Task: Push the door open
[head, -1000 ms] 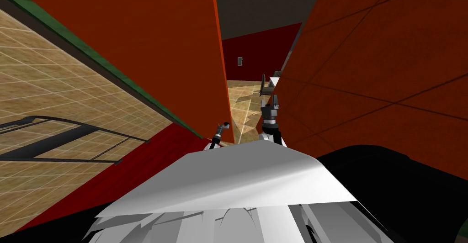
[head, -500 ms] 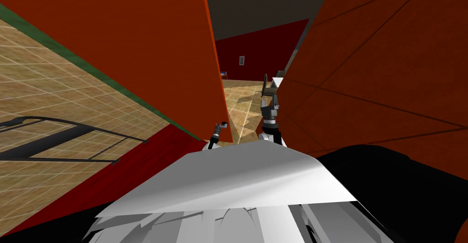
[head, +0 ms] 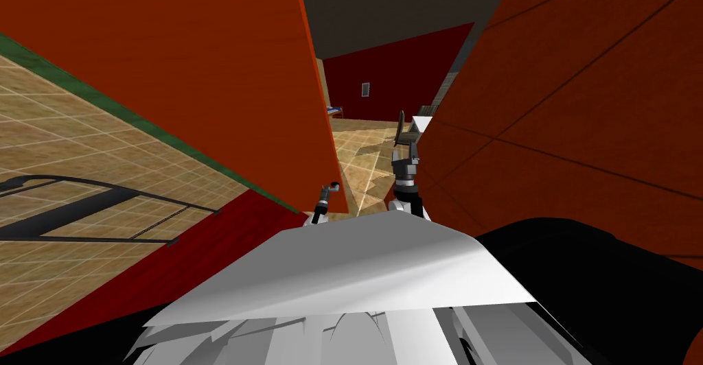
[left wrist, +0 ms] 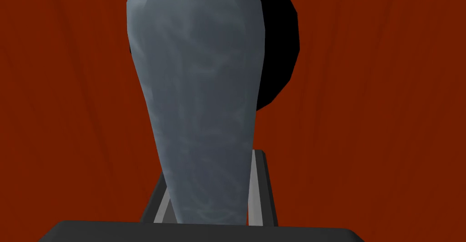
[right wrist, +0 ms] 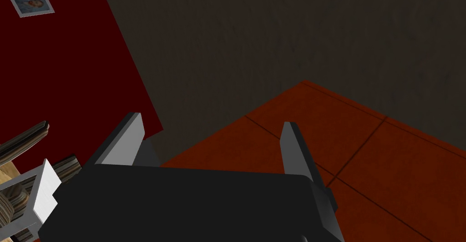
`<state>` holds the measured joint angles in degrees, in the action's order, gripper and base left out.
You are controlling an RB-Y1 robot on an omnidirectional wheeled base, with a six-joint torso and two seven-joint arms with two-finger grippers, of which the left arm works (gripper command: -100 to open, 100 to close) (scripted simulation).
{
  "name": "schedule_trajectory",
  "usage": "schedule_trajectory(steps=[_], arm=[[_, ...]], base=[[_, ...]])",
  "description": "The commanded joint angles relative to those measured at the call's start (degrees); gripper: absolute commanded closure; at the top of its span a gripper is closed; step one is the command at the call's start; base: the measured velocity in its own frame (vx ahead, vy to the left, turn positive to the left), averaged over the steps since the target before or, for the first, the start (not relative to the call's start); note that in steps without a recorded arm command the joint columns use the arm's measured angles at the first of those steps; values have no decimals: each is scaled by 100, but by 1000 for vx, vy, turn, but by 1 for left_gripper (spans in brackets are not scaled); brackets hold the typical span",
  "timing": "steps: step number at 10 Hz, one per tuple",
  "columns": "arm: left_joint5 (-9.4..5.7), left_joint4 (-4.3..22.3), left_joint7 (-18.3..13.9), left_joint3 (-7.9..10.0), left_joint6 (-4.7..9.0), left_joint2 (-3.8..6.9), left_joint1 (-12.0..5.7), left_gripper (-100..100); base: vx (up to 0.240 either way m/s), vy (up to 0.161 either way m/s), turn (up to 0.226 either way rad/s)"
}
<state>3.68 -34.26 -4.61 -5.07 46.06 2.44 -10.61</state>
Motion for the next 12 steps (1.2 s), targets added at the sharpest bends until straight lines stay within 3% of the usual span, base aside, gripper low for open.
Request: schedule_trajectory(steps=[1, 6, 8, 10, 12], arm=[[-62, -23, 50, 121, -5, 17, 8, 100], [-211, -12, 182, 396, -27, -103, 7, 100], [-219, 21, 210, 512, -3, 50, -16, 100], [-216, 22, 223, 545, -3, 75, -18, 100], [-203, 24, 280, 687, -2, 157, -24, 100]], base=[[130, -155, 88], [169, -140, 66], [103, -24, 53], [181, -43, 74], [199, -36, 137]])
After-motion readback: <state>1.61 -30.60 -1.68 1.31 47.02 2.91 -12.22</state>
